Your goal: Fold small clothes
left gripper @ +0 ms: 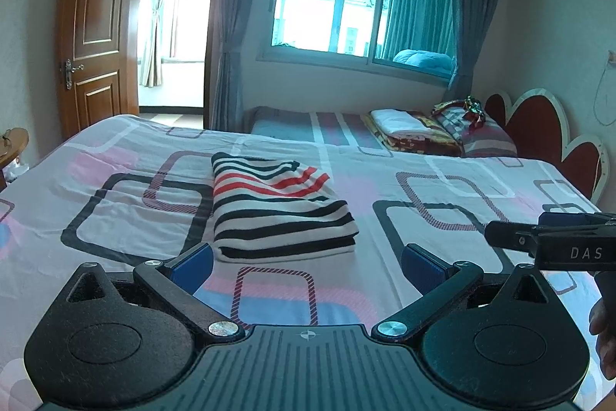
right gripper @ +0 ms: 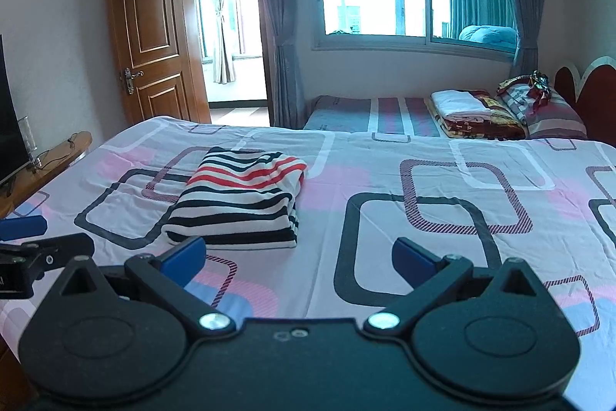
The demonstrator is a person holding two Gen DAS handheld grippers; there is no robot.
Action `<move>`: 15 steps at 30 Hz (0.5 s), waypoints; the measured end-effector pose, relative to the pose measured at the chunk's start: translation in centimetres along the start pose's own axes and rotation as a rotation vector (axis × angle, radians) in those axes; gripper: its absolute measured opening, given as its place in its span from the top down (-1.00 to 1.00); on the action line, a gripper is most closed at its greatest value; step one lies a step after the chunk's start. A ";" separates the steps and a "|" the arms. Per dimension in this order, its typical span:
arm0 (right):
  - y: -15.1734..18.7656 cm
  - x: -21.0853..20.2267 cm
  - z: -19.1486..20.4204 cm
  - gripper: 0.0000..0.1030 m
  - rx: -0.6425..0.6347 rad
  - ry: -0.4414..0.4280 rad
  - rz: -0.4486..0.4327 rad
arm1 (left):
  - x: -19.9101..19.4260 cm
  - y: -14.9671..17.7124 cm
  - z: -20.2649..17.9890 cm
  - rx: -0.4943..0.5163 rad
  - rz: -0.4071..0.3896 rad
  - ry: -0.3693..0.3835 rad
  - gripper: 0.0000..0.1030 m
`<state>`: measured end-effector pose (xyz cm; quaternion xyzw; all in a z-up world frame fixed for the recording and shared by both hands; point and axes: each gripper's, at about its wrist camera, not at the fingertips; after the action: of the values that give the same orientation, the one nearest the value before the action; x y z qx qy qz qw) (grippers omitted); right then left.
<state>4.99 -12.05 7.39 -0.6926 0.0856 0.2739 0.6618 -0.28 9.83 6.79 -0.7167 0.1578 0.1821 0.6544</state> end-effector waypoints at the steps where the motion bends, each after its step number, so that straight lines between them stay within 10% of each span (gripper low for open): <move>1: 0.0 0.0 0.0 -0.98 0.002 0.003 -0.004 | 0.0 0.0 0.1 -0.001 0.001 -0.001 -0.99; 15: -0.4 0.4 0.4 -0.98 -0.007 0.003 -0.004 | 0.2 -0.2 0.5 -0.002 -0.001 -0.004 -0.99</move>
<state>5.44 -11.52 7.50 -0.6954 0.0842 0.2719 0.6598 0.02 10.37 6.85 -0.7169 0.1561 0.1834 0.6542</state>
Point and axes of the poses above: each gripper's, at about its wrist camera, not at the fingertips, and x roughly the way its jaws point, z to its left, y to its underside, and after that the axes turned 1 degree about -z, right-handed
